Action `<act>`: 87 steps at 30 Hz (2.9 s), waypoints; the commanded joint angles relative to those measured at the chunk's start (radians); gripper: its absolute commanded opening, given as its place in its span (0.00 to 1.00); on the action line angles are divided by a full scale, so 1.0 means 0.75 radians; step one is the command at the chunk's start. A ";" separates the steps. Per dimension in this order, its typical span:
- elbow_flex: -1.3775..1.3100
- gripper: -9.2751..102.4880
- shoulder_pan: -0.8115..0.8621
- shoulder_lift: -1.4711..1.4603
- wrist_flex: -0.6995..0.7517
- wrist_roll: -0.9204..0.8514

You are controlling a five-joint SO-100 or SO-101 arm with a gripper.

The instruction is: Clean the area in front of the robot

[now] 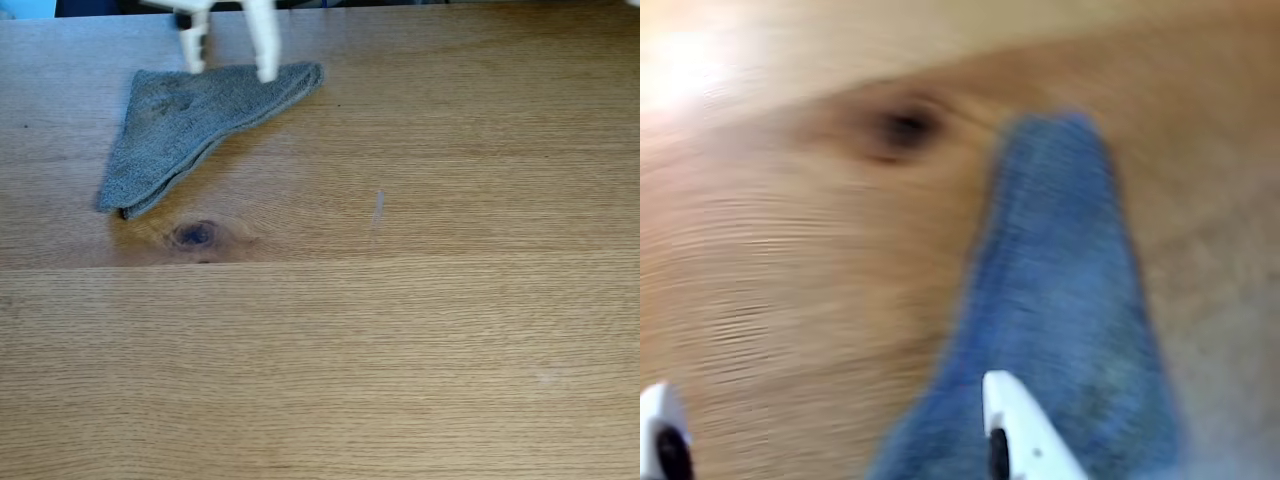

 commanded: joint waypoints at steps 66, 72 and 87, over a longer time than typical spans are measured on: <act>-0.141 0.08 -0.061 0.413 0.188 -0.160; -0.137 0.08 -0.454 0.612 0.401 -0.119; -0.119 0.08 -1.184 0.147 0.196 0.049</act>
